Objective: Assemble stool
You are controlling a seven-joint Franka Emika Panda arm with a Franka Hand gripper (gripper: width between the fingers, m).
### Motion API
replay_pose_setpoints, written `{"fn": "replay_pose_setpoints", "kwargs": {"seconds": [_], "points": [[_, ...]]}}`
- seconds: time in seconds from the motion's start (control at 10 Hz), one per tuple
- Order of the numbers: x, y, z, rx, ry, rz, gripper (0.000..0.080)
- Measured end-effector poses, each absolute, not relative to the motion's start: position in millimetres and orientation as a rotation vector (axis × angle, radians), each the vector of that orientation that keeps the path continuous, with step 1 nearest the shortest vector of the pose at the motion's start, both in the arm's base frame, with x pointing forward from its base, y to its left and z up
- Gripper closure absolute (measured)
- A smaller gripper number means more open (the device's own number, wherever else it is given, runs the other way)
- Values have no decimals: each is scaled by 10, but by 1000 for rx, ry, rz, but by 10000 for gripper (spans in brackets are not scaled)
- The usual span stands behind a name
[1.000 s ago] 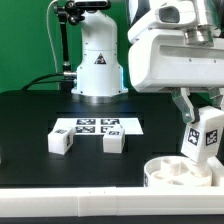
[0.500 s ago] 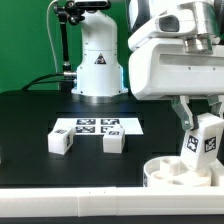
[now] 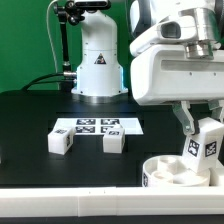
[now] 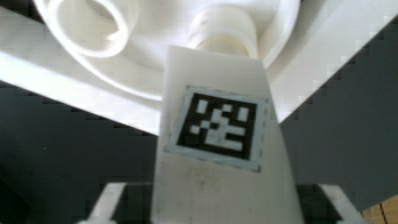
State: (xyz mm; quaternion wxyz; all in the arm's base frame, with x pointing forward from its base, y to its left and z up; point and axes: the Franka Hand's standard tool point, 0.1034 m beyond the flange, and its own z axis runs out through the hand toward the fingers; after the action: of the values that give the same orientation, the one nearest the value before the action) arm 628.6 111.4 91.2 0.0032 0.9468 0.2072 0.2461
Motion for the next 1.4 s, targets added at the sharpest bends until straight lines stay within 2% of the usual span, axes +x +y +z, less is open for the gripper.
{"fn": "replay_pose_setpoints", "kwargs": {"seconds": [0.6, 0.7, 0.8, 1.2, 1.4], "points": [[6293, 1118, 914, 2963, 649, 790, 463], [6294, 1122, 917, 2965, 644, 788, 281], [6299, 1136, 935, 2969, 638, 791, 179], [6304, 1171, 1025, 2973, 643, 788, 151], [6320, 1184, 1248, 2994, 652, 729, 150]]}}
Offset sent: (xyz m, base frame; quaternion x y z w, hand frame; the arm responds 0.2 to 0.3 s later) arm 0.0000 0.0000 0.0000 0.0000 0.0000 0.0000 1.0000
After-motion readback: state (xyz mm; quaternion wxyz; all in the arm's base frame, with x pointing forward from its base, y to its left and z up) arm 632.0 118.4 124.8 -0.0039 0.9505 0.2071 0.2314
